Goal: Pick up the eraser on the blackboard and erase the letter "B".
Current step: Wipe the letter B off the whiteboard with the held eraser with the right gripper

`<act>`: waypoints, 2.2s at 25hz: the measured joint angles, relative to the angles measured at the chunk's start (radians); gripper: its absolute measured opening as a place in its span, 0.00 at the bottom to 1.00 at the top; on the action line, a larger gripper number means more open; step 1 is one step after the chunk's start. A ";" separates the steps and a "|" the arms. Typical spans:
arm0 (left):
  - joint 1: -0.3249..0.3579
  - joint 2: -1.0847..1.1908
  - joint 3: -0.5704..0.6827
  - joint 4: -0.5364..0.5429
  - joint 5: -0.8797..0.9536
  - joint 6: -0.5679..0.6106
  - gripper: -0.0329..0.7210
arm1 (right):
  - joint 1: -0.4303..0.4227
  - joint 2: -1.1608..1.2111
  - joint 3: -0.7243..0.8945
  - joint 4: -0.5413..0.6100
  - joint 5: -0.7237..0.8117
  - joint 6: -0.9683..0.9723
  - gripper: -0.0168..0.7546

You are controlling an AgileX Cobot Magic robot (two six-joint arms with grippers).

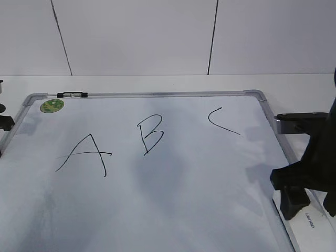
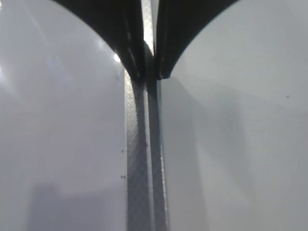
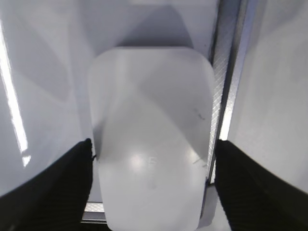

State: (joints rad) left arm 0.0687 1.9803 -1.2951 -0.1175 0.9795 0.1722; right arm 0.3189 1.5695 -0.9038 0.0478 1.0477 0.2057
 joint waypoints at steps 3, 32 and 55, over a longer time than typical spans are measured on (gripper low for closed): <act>0.000 0.000 0.000 0.000 0.000 0.000 0.08 | 0.000 0.000 0.000 0.000 -0.002 0.002 0.84; 0.000 0.000 0.000 -0.004 0.002 0.000 0.08 | 0.000 0.083 0.000 0.013 -0.008 0.006 0.76; 0.002 0.000 -0.002 -0.012 0.007 0.000 0.08 | 0.011 0.089 -0.231 0.027 0.150 -0.026 0.73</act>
State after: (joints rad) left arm 0.0705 1.9803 -1.2967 -0.1296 0.9868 0.1722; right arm 0.3298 1.6587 -1.1353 0.0751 1.1975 0.1792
